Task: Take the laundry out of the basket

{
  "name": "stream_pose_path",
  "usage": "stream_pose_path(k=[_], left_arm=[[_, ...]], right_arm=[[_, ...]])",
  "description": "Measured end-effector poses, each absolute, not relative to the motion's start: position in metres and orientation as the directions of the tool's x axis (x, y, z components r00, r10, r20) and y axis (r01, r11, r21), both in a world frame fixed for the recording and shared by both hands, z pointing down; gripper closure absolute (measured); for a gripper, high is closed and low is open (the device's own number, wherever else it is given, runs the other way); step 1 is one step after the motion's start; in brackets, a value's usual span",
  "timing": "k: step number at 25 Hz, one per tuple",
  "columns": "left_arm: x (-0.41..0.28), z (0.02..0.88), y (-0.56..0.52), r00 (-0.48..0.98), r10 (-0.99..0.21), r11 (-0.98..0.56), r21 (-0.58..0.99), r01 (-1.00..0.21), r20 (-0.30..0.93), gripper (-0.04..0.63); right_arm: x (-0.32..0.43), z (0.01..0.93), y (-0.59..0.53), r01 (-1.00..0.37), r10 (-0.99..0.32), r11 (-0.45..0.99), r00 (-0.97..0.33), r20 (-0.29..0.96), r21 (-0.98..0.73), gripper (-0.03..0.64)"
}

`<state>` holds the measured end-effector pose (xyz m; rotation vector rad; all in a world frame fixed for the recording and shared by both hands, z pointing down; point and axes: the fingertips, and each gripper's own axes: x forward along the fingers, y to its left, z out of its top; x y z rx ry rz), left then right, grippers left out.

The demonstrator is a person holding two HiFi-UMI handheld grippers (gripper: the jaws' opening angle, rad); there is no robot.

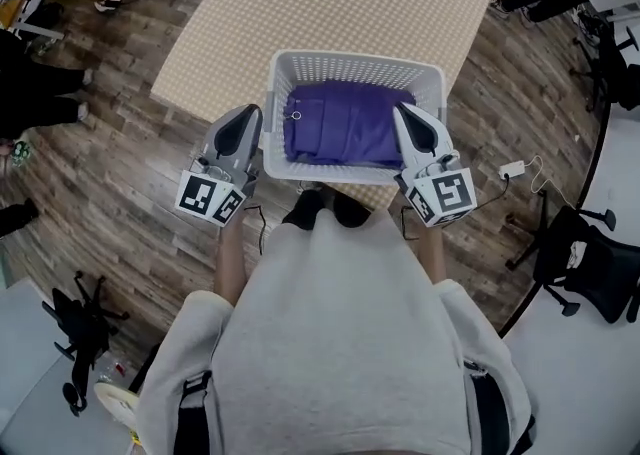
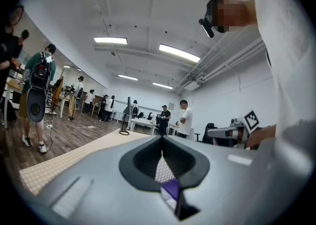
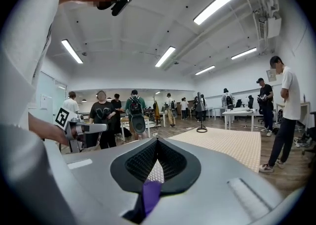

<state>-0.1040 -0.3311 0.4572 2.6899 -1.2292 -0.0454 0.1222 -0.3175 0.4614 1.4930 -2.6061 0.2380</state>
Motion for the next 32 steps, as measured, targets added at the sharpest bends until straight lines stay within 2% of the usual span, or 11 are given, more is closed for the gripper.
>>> stream_pose_path(k=[6, 10, 12, 15, 18, 21, 24, 25, 27, 29, 32], left_arm=[[-0.121, 0.485, -0.342, 0.627, -0.771, -0.600, 0.206, -0.773, 0.108, 0.586], [-0.121, 0.492, -0.349, 0.635, -0.765, -0.604, 0.223, -0.765, 0.110, 0.586], [-0.122, 0.493, -0.352, 0.639, -0.762, -0.606, 0.230, -0.761, 0.107, 0.584], [-0.123, 0.494, -0.357, 0.643, -0.760, -0.609, 0.240, -0.756, 0.098, 0.584], [-0.122, 0.495, -0.358, 0.642, -0.761, -0.606, 0.249, -0.755, 0.093, 0.586], [-0.127, 0.494, -0.358, 0.634, -0.769, -0.597, 0.258, -0.759, 0.085, 0.586], [-0.133, 0.495, -0.358, 0.626, -0.776, -0.589, 0.268, -0.762, 0.077, 0.586], [-0.135, 0.495, -0.358, 0.623, -0.779, -0.585, 0.271, -0.764, 0.074, 0.584], [-0.140, 0.496, -0.358, 0.616, -0.785, -0.578, 0.278, -0.767, 0.068, 0.586], [-0.143, 0.497, -0.358, 0.612, -0.788, -0.574, 0.283, -0.768, 0.064, 0.586], [-0.146, 0.497, -0.357, 0.611, -0.789, -0.572, 0.290, -0.767, 0.061, 0.585]], right_arm=[[0.113, 0.482, -0.335, -0.855, -0.821, 0.507, -0.518, 0.239, -0.112, 0.617], [0.102, 0.507, -0.345, -0.823, -0.765, 0.568, -0.520, 0.380, 0.016, 0.617], [0.089, 0.532, -0.341, -0.714, -0.684, 0.673, -0.499, 0.532, 0.195, 0.617], [0.076, 0.582, -0.328, -0.344, -0.546, 0.830, -0.344, 0.764, 0.439, 0.617], [0.079, 0.623, -0.316, -0.141, -0.440, 0.897, -0.220, 0.871, 0.418, 0.617], [0.080, 0.648, -0.311, -0.158, -0.345, 0.935, -0.200, 0.917, 0.318, 0.612], [0.093, 0.675, -0.307, -0.212, -0.206, 0.961, -0.121, 0.971, 0.178, 0.385], [0.101, 0.686, -0.308, -0.225, -0.164, 0.964, -0.074, 0.984, 0.144, 0.247], [0.120, 0.708, -0.310, -0.250, -0.092, 0.963, 0.026, 0.995, 0.096, 0.088], [0.136, 0.725, -0.315, -0.298, -0.036, 0.953, 0.087, 0.996, 0.061, 0.020], [0.147, 0.735, -0.319, -0.378, 0.015, 0.925, 0.116, 0.993, 0.030, 0.018]])
